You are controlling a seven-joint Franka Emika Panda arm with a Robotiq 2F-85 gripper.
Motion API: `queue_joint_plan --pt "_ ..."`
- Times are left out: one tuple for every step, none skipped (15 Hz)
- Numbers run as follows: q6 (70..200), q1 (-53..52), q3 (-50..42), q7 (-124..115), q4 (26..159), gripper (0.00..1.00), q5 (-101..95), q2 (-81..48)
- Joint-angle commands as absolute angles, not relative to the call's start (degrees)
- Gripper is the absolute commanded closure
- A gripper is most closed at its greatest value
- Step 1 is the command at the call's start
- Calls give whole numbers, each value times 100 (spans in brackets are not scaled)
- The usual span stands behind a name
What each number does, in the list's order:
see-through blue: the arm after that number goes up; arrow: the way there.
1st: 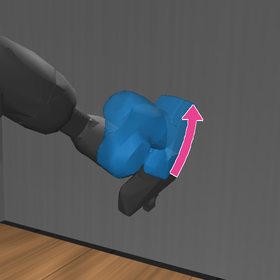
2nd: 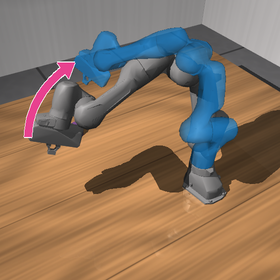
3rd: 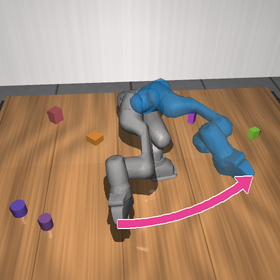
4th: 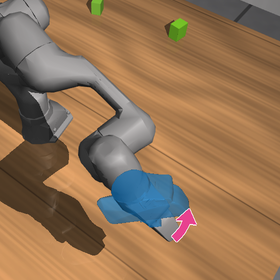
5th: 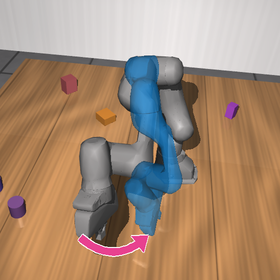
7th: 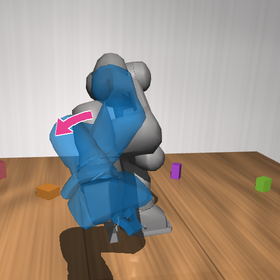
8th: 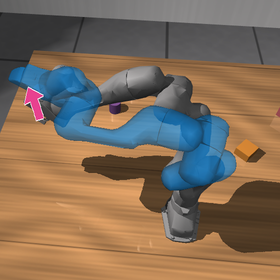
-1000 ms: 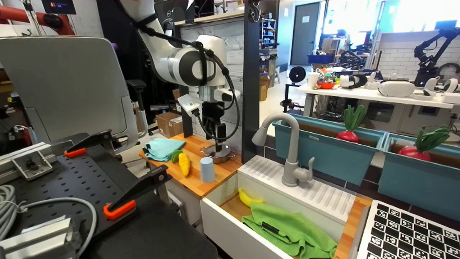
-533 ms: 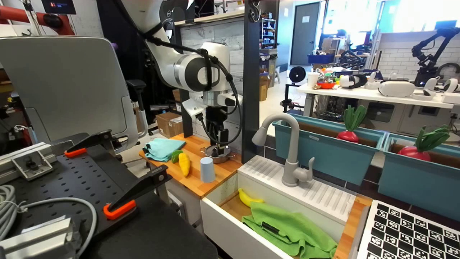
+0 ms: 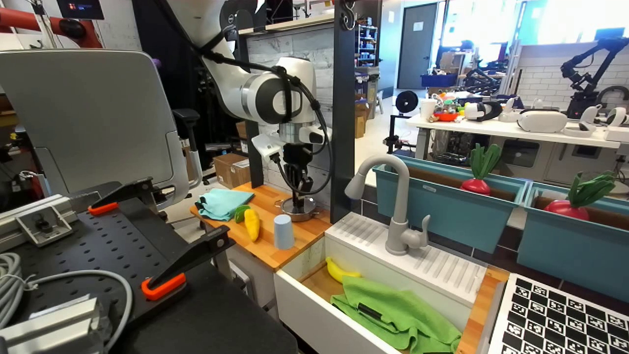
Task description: Uncover the pot and put the lid on the counter
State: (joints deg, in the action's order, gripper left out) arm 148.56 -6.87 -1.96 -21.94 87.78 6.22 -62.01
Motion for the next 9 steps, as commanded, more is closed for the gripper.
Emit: queue_joint_plan --pt "14910 -735 -234 -2132 9027 97 663 -6015" --pt "14930 -732 -229 -2099 9152 95 654 -5927" --pt "15007 -764 -263 -2117 9298 95 637 -5838" --pt "15069 -787 -284 -2129 9431 95 624 -5755" --pt "15139 -821 -309 -2142 9602 95 606 -5641" --pt "15153 -852 -330 -2141 9778 95 581 -5521" --pt "15177 -890 -353 -2122 9992 95 543 -5372" --pt "15292 -944 -393 -2166 10177 95 531 -5236" --pt "15352 -1010 -441 -2208 10332 95 517 -5091"
